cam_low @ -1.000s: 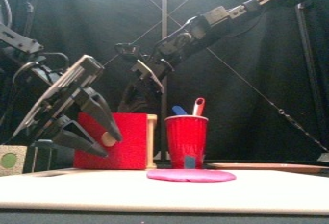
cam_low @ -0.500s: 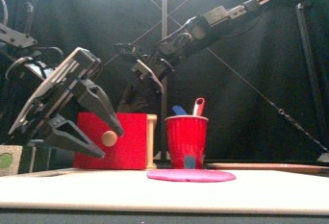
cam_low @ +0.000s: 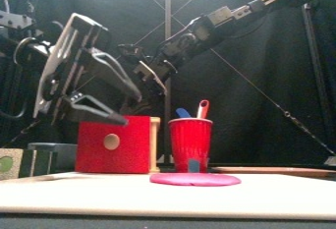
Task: Get the cutter from the drawer then cut the dough then place the extra dough in the bowl
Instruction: Place the cutter on the board
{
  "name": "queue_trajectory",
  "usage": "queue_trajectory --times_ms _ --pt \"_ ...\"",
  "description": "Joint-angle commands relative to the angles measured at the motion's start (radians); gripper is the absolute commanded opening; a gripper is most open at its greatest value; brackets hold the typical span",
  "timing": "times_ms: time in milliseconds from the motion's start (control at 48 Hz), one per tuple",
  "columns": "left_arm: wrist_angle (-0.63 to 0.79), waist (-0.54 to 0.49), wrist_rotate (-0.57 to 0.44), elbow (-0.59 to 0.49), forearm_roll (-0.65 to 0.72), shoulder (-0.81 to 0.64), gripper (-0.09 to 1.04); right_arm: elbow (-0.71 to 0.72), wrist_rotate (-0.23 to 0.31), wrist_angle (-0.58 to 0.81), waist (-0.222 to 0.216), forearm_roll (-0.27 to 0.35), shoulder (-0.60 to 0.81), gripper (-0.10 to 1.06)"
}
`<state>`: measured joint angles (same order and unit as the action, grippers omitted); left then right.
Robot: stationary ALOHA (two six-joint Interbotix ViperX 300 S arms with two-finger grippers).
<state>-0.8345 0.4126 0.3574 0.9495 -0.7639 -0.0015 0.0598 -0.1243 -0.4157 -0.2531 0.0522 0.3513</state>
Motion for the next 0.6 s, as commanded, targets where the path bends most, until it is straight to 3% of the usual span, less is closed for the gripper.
queue_trajectory --times_ms 21,250,604 --pt "-0.066 0.000 -0.037 -0.008 0.141 -0.051 0.80 -0.008 0.002 -0.023 0.011 -0.002 0.006 0.03" --pt "-0.183 -0.014 -0.149 0.029 0.311 -0.126 0.80 -0.037 0.002 -0.061 0.041 -0.003 -0.011 0.03" --pt "-0.207 -0.084 -0.368 0.150 0.267 -0.215 0.79 -0.032 0.048 -0.064 0.055 -0.003 -0.095 0.03"
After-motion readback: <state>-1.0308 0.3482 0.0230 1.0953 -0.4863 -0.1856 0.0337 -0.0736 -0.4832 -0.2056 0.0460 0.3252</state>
